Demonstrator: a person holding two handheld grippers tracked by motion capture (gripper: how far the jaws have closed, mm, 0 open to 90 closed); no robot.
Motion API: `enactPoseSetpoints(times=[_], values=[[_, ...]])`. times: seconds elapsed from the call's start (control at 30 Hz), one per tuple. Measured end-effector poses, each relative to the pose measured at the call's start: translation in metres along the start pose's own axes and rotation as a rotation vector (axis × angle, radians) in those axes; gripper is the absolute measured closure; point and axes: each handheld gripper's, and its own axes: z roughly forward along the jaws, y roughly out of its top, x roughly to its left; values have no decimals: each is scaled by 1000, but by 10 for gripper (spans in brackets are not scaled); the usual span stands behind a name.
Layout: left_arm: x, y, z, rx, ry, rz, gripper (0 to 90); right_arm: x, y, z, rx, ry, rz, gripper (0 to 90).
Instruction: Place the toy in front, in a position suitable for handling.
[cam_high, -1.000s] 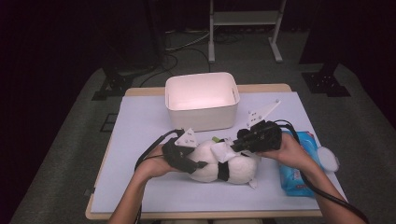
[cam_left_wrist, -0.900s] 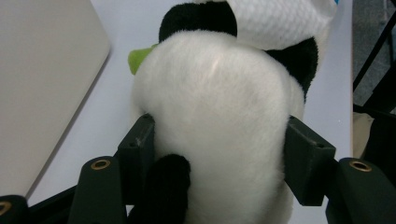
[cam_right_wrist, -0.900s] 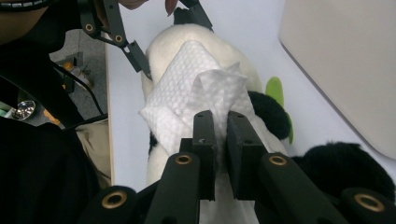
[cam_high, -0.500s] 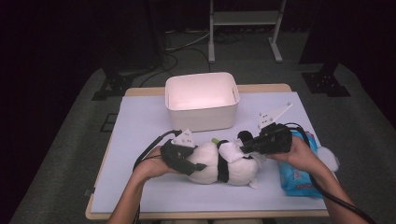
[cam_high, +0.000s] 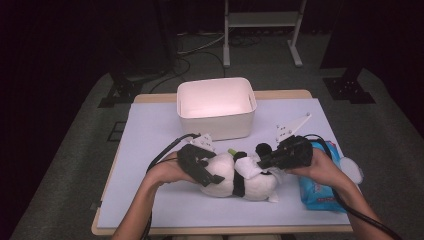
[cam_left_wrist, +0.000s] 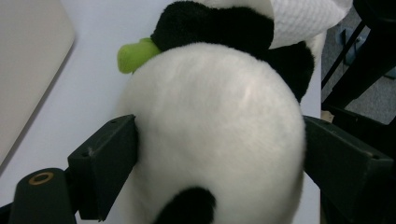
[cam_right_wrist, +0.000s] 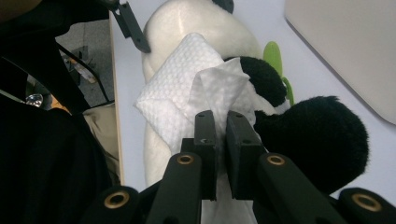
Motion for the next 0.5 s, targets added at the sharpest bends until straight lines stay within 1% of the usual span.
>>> enactPoseSetpoints(times=[0.03, 0.07, 0.1, 0.17, 0.2, 0.27, 0.37, 0.43, 0.5], values=[[-1, 0, 2, 0, 8, 6, 133, 0, 0, 0, -1, 0, -1, 829], [-1, 0, 2, 5, 19, 26, 157, 0, 1, 0, -1, -4, -4, 828], [-1, 0, 1, 5, 31, 46, 213, 0, 1, 1, -3, -5, -1, 828], [-3, -1, -1, -8, 59, 63, 333, -1, 2, 0, -16, -13, 3, 828], [-3, -1, -2, -13, 76, 64, 371, -3, 2, -1, -26, -18, 9, 828], [-3, -1, -3, -23, 106, 66, 407, -5, 4, -2, -39, -20, 14, 828], [-3, -1, -6, -42, 140, 81, 441, -7, 8, -3, -44, -24, 19, 828], [-3, 1, -7, -48, 154, 94, 447, -8, 10, -4, -42, -29, 20, 828], [-4, 3, -9, -48, 185, 106, 451, -8, 13, -4, -44, -34, 21, 828]])
